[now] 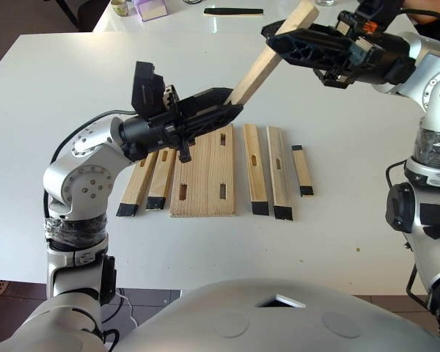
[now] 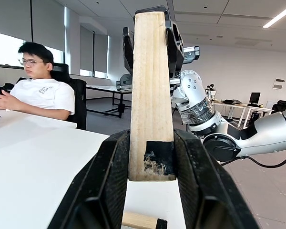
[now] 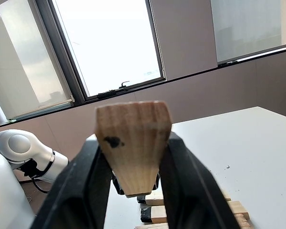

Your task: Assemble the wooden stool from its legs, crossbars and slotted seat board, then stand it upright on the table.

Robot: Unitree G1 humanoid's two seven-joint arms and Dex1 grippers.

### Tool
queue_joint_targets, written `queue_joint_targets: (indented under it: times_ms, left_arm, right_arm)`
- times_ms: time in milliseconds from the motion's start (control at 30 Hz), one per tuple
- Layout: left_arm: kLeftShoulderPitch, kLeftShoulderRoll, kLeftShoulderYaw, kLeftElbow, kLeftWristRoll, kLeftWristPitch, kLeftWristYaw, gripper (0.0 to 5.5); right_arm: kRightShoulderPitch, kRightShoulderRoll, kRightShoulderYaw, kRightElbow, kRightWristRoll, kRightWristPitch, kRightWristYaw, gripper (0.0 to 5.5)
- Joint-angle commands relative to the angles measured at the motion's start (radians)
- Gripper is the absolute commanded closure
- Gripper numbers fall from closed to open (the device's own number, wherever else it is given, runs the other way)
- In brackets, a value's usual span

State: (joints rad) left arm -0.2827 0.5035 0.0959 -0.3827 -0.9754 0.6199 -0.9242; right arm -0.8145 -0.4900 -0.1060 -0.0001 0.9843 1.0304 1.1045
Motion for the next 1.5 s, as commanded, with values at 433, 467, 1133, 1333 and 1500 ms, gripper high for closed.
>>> queue_joint_targets:
  times_ms: [433, 467, 1133, 1333, 1500]
  left_arm:
    - [0.076, -0.060, -0.109, 0.072, 0.248, -0.064, 0.154, 2.93]
    - [0.097, -0.089, -0.116, 0.078, 0.278, -0.083, 0.197, 2.93]
    - [-0.169, -0.648, -0.122, 0.446, 0.713, -0.476, 0.921, 2.93]
    - [-0.174, -0.653, -0.124, 0.557, 0.751, -0.549, 0.903, 2.93]
    - [-0.166, -0.660, -0.116, 0.566, 0.742, -0.551, 0.887, 2.93]
  right_arm:
    - [0.111, -0.099, 0.157, 0.135, -0.412, -0.457, 0.077, 4.20]
    - [0.126, -0.132, 0.187, 0.161, -0.472, -0.530, 0.114, 4.20]
    - [0.294, -0.204, 0.270, 0.193, -0.657, -0.776, 0.308, 4.20]
    - [0.286, -0.170, 0.282, 0.202, -0.662, -0.769, 0.301, 4.20]
    - [0.318, -0.166, 0.287, 0.181, -0.662, -0.762, 0.296, 4.20]
